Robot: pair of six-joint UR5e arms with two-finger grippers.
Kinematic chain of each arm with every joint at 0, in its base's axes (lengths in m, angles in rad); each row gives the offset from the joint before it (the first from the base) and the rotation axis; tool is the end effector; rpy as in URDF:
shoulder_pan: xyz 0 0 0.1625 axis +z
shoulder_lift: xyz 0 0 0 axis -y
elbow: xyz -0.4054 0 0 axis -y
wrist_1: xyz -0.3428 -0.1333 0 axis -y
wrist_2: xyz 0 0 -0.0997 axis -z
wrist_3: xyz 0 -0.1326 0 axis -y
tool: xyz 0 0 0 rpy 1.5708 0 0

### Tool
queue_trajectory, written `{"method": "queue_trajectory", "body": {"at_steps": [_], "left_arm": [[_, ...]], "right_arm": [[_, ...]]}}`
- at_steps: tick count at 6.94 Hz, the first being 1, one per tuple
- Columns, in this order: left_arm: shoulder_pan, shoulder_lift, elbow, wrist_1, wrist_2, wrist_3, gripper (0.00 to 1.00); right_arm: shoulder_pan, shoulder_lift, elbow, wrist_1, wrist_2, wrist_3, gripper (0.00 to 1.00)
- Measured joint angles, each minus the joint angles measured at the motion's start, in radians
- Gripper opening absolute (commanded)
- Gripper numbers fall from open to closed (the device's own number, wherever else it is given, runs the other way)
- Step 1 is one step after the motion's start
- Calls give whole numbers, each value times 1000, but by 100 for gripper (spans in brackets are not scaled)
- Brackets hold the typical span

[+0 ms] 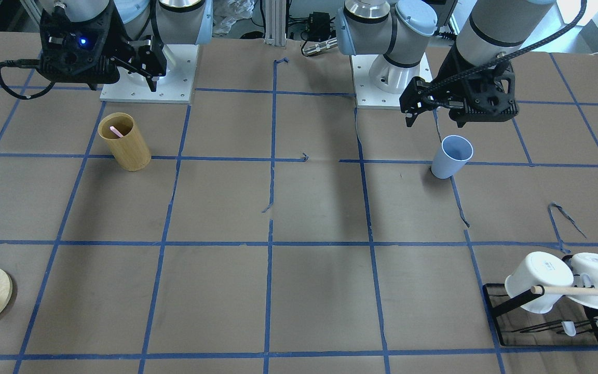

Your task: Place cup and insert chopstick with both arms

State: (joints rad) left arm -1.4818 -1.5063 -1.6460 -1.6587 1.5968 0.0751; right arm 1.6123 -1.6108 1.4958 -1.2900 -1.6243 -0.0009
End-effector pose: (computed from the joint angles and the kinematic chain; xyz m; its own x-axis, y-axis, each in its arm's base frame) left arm -0.0935 -0.4128 0.4217 -0.9998 -0.0117 -0.0184 -0.0135 0.9949 0.1001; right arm 0.1427 -0.3952 0.4599 -0.9973 -0.0511 0.0526 -0.0418 0.9854 0.1651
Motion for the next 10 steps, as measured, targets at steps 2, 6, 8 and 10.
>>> {"method": "queue_trajectory", "body": {"at_steps": [2,6,8,10], "left_arm": [[0,0,-1,0,0,0,100],[0,0,-1,-1,0,0,100],[0,-1,-1,-1,0,0,100],[8,-11,-2,4,0,2,100]], "right_arm": [[-2,0,7,0,0,-2,100],[3,-7,13,-11,24,-3,100],[5,-4,16,-23,56,-4,100],[2,-2,65,-37,54,-37,100]]}}
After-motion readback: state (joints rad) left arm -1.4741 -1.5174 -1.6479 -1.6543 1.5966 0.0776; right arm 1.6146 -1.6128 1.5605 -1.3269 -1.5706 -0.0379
